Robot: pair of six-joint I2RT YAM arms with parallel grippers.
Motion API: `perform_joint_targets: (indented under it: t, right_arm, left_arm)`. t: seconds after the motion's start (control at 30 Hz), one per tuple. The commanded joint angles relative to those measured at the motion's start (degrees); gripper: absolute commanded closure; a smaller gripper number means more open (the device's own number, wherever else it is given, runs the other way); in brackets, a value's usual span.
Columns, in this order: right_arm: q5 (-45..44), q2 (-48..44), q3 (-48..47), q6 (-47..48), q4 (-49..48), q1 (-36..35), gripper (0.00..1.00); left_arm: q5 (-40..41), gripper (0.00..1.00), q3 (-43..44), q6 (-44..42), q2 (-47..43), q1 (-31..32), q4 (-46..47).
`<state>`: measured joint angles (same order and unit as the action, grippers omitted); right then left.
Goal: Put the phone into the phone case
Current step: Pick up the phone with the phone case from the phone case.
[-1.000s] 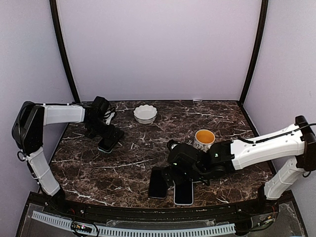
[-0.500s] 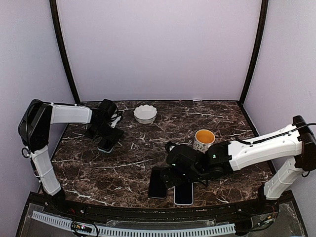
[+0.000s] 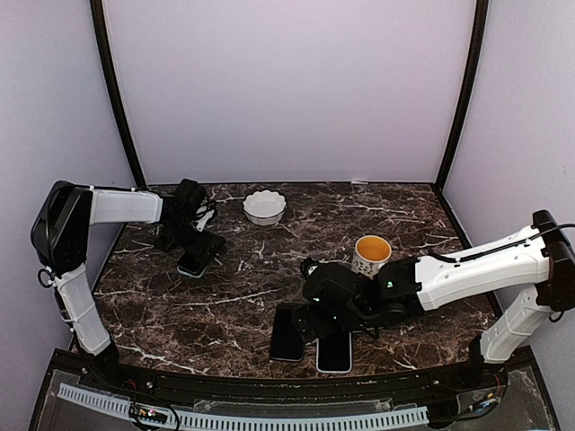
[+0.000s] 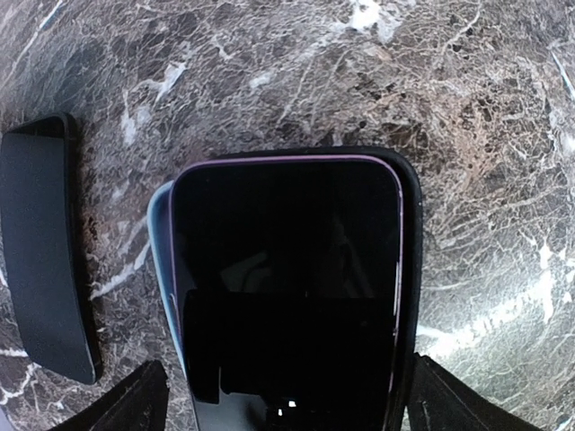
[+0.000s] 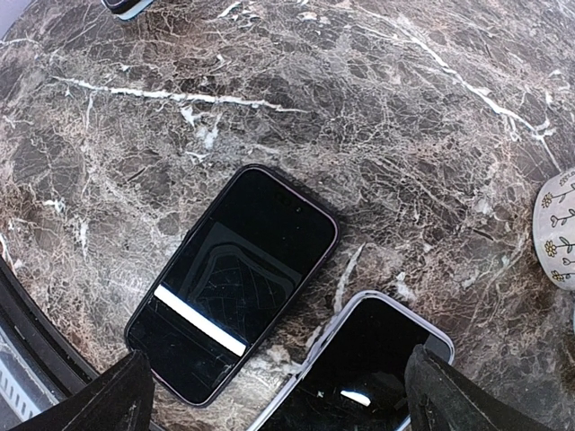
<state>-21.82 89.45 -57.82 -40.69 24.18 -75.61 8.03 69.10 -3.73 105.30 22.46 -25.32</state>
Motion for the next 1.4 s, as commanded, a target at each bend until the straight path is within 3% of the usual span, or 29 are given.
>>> perform_joint_targets:
  t: [0.0,0.2,0.4,0.53,0.63,0.93,1.2,1.37]
  right_arm:
    - [0.2,0.8,-0.9,1.2,-0.2,0.4,0.02]
    - [0.4,0.6,-0.8,1.6,0.0,0.3,0.02]
    - [0.7,0.3,-0.2,1.5,-0.1,0.4,0.01]
    - [0.7,0.0,-0.3,1.3,0.2,0.4,0.02]
    - [0.3,-0.3,-0.8,1.4,1.0,0.3,0.01]
    - [-1.2,-0.9,-2.9,1.4,2.9,0.3,0.02]
    - [-1.2,-0.5,-3.6,1.9,2.9,0.4,0.01]
    - [-1.6,-0.7,-3.9,2.2,1.9,0.5,0.02]
  left_arm:
    - [-4.4,0.06,-1.0,-0.1,-1.5,-2.0,0.5]
    - [-3.3,0.08,-1.0,-0.5,0.6,-2.0,-0.4]
    - [-4.0,0.19,-1.5,-0.5,0.7,-2.0,-0.2]
    - [-5.6,0.37,-1.6,-0.5,0.7,-2.0,-0.5]
    - [-6.8,0.57,-1.9,-0.2,-0.5,-1.9,-0.7]
    - [-10.2,0.98,-3.8,1.5,-5.8,-0.4,-0.8]
    - [-10.8,1.0,-5.4,3.5,-12.2,1.4,-1.2]
    - [-13.5,1.0,-9.0,6.7,-19.5,3.2,3.1]
